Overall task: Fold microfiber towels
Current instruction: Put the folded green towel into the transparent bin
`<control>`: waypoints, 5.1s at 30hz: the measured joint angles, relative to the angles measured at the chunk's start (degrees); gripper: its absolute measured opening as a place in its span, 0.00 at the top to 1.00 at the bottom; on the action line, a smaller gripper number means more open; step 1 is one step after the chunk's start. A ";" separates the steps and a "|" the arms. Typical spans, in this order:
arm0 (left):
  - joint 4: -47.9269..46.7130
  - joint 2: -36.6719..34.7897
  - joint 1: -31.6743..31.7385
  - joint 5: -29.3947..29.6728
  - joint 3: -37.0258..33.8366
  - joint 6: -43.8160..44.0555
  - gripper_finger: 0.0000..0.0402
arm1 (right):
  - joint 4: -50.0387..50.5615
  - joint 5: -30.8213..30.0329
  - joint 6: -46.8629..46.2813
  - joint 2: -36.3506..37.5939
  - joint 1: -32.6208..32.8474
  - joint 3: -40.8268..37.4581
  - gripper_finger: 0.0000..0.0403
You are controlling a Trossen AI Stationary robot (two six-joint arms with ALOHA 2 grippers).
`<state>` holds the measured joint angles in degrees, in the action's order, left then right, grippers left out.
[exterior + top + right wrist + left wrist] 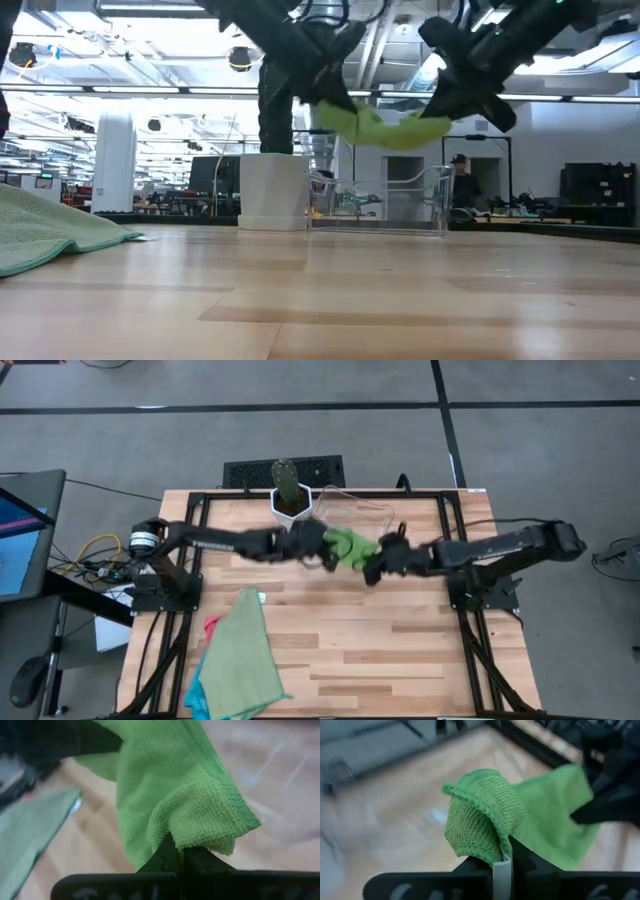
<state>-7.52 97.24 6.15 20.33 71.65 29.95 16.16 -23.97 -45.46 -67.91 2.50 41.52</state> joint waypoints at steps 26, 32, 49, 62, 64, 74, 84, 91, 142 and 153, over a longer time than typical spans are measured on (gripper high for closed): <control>-16.96 24.78 18.42 -8.19 26.50 -10.86 1.00 | -1.02 6.43 11.07 -10.76 -25.53 0.15 0.92; -17.29 24.82 18.50 -8.38 26.58 -12.46 0.93 | -0.14 6.58 11.47 -12.99 -25.53 0.91 0.92; -18.35 24.82 18.28 -7.52 26.83 -15.79 0.54 | 8.25 4.39 11.05 -12.91 -25.14 5.83 0.87; -18.54 24.80 18.17 -8.23 26.92 -15.56 0.46 | 11.09 4.37 12.97 -12.87 -25.52 5.84 0.54; -18.65 24.76 18.13 -9.54 26.92 -15.98 0.46 | 11.88 4.36 13.00 -11.92 -25.41 5.84 0.48; -19.82 21.49 17.48 -15.19 26.92 -16.83 0.46 | 20.55 2.80 13.03 -1.56 -25.01 5.89 0.42; -29.34 8.99 10.21 -18.35 26.98 -19.97 0.46 | 17.69 3.15 25.02 -4.65 -20.85 6.68 0.61; -36.11 -0.38 -0.68 -11.54 26.98 -16.85 0.46 | 17.03 4.26 31.41 -20.26 -22.21 18.36 0.77; -45.84 -15.31 -19.77 14.88 26.98 -7.17 0.46 | 23.22 14.63 -2.02 -47.41 -27.40 43.51 0.95; -46.11 -15.29 -20.08 14.52 26.98 -6.53 0.46 | 34.71 5.68 -1.07 -47.71 -26.11 48.93 0.96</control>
<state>-53.64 81.95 -13.93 34.84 98.63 23.42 50.87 -18.29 -46.53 -115.61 -23.61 90.45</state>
